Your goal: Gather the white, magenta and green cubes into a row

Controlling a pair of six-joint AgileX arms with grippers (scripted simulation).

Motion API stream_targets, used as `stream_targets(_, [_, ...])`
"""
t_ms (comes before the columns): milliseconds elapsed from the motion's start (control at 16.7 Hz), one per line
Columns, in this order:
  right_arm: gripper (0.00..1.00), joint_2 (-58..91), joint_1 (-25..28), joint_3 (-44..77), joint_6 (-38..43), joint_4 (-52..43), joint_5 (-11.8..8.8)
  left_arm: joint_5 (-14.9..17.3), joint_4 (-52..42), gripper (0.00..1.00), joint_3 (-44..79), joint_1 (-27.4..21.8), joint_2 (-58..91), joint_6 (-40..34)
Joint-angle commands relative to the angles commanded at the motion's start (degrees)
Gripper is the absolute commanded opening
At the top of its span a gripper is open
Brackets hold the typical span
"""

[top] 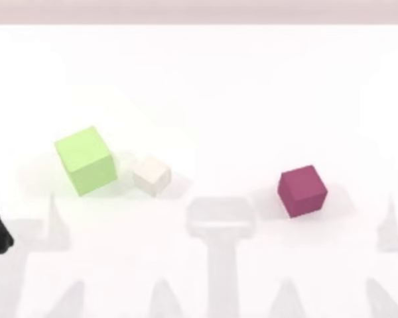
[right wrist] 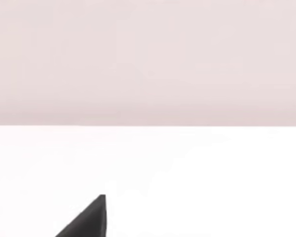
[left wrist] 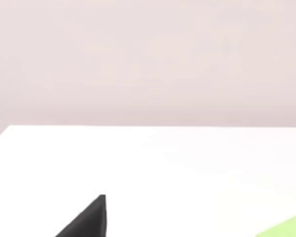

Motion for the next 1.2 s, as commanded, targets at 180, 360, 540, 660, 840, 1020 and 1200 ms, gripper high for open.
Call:
stream_targets(180, [1.0,0.0,0.0,0.0,0.0,0.0,0.0,0.05,-0.41,1.0,0.57,-0.22,0.57,0.04])
stream_targets(360, [1.0,0.0,0.0,0.0,0.0,0.0,0.0,0.23,-4.08,1.0,5.93,-1.93,5.91,0.46])
stream_targets(540, [1.0,0.0,0.0,0.0,0.0,0.0,0.0,0.26,-10.77,1.0,16.35,-4.7,16.68,1.2])
stream_targets(660, [1.0,0.0,0.0,0.0,0.0,0.0,0.0,0.2,-16.52,1.0,25.25,-6.95,26.89,1.82])
stream_targets(840, [1.0,0.0,0.0,0.0,0.0,0.0,0.0,0.14,-26.49,1.0,39.97,-10.74,45.92,2.86])
stream_targets(1020, [1.0,0.0,0.0,0.0,0.0,0.0,0.0,0.21,-37.2,1.0,54.98,-14.8,66.46,3.93])
stream_targets(1200, [1.0,0.0,0.0,0.0,0.0,0.0,0.0,0.38,-47.49,1.0,69.08,-18.75,85.25,4.99])
